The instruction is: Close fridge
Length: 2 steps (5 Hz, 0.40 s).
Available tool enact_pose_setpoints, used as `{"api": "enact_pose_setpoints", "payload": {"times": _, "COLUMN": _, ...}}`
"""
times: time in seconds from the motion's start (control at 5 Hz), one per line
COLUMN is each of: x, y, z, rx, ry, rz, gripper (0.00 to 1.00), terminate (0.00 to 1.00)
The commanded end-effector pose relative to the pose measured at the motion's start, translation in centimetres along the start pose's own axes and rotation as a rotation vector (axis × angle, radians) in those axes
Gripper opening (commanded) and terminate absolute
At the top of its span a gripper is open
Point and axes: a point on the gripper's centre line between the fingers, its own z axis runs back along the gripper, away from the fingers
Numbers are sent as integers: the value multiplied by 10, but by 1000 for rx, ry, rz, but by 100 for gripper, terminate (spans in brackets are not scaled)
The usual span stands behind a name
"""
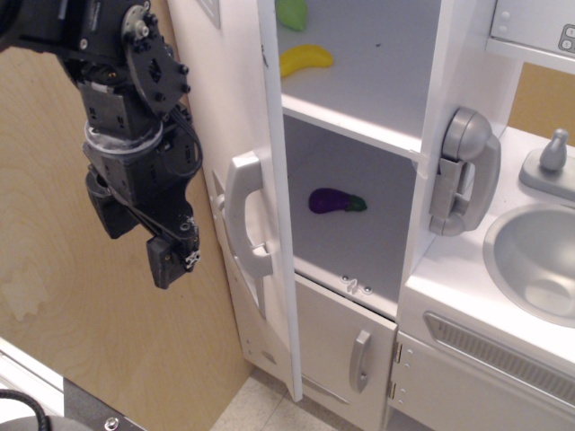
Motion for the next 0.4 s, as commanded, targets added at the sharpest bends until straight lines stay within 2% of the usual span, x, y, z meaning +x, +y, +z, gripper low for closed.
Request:
{"api": "enact_pose_setpoints", "payload": {"times": 0.0, "x": 0, "y": 0, "z": 0, "rx": 0, "ry": 0, "rz": 0, "gripper": 100, "terminate": 0}}
{"api": "enact_pose_setpoints", "payload": {"times": 0.2, "x": 10, "y": -3, "z": -1, "rx": -24, "ry": 44, "rz": -32, "gripper": 100, "terminate": 0}}
